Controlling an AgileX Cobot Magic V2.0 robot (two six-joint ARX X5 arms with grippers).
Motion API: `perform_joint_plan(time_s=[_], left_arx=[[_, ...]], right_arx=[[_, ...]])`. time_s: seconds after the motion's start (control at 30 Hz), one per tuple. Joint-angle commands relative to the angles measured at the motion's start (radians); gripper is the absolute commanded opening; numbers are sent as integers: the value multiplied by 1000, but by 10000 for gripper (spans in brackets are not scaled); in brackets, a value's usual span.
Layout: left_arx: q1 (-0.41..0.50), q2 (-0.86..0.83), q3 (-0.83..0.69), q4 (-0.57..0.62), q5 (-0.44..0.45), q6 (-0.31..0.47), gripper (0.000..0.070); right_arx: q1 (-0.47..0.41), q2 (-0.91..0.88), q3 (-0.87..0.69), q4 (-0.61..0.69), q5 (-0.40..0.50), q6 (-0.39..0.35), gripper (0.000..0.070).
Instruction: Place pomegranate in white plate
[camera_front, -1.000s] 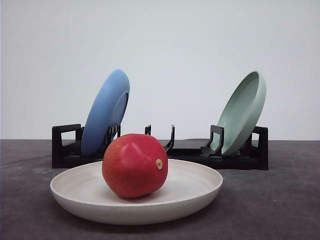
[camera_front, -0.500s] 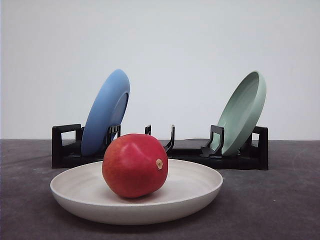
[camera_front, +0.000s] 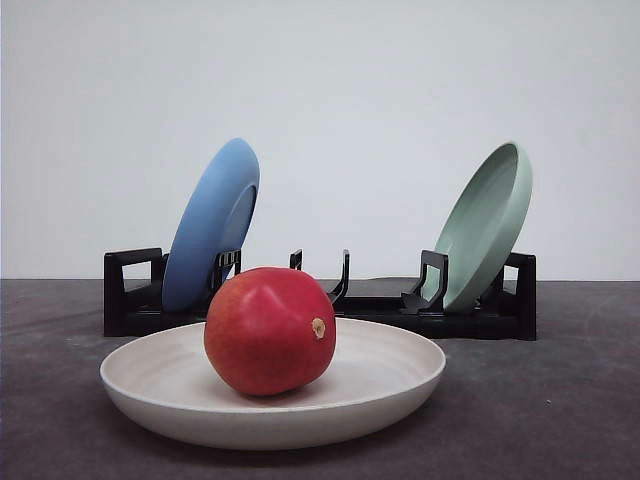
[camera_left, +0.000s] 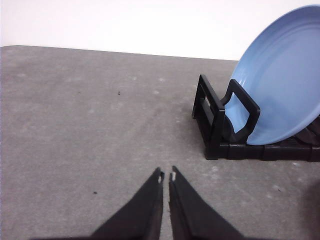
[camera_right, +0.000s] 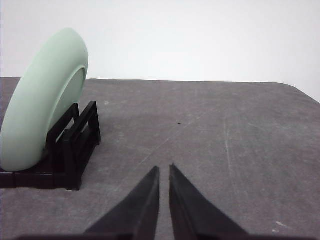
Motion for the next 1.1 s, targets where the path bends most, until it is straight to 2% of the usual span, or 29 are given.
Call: perform_joint_plan(time_s=[0.0,1.07], left_arx=[[0,-2,-9,11,-4,14,0],[0,-2,-9,11,-4,14,0]], right_arx=[[-1,1,-4,11,2,-7,31],[-1,1,-4,11,2,-7,31]])
